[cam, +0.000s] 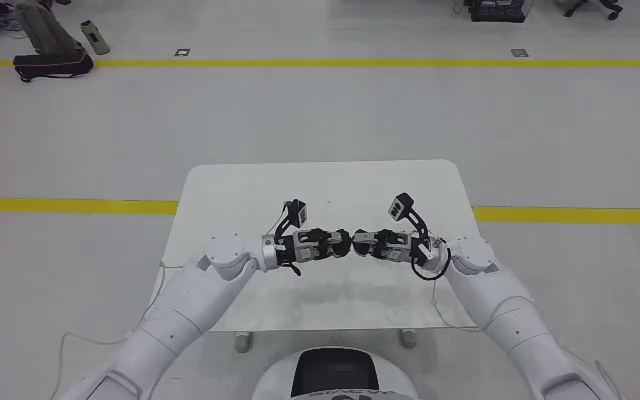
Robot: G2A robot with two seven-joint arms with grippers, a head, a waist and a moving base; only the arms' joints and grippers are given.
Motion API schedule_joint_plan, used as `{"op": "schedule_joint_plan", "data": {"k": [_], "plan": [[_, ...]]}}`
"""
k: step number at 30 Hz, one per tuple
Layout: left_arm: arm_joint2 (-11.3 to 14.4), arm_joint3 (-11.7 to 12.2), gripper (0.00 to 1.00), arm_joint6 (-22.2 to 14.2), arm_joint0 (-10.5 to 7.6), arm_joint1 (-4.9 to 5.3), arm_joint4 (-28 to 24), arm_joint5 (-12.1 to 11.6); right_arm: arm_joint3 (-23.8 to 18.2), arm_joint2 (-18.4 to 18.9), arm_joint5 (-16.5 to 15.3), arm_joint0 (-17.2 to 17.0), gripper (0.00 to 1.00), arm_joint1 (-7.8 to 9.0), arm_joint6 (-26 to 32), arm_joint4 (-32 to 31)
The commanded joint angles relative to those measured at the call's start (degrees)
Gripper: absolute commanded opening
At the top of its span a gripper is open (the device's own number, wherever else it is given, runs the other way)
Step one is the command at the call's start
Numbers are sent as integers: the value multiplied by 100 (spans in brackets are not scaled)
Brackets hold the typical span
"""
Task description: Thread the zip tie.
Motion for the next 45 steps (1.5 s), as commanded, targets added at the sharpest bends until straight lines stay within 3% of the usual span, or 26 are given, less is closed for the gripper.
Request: {"op": "schedule_joint_plan", "data": {"k": [1,7,8,9,20,31,32,34,36,37,40,43,45], "plan": [[3,3,0,-2,-4,0,0,-1,4,1,-8,1,0,-3,6,5],[12,16,0,-5,-4,0,-23,-11,23,4,-15,4,0,-11,32,13],[11,22,0,-4,-3,1,-26,-17,25,6,-16,2,41,-11,39,16],[6,30,0,-3,-2,2,-29,-26,35,26,-21,-1,100,-9,34,33],[-97,10,0,2,46,48,17,-63,-2,443,0,-154,100,87,21,155],[-59,-59,0,41,67,51,138,-100,-24,468,27,-179,100,90,41,221],[-45,-80,0,75,64,53,235,-124,-22,481,19,-189,100,98,-151,58],[-132,-90,0,245,87,69,317,-342,-14,583,-86,-147,100,179,-642,-960],[-241,-117,0,321,126,97,415,-590,-107,723,-41,-198,100,245,-864,-1414],[-320,-150,0,351,158,119,472,-723,-164,822,9,-191,100,317,-1044,-2093],[-492,-226,0,409,251,167,577,-1026,-431,1012,382,-271,100,437,-1391,-3116],[-589,-276,0,508,320,193,617,-1108,-841,1066,645,-350,100,546,-1747,-4493],[-601,-315,0,510,345,198,616,-1154,-885,1077,650,-364,100,556,-1812,-4622]]}}
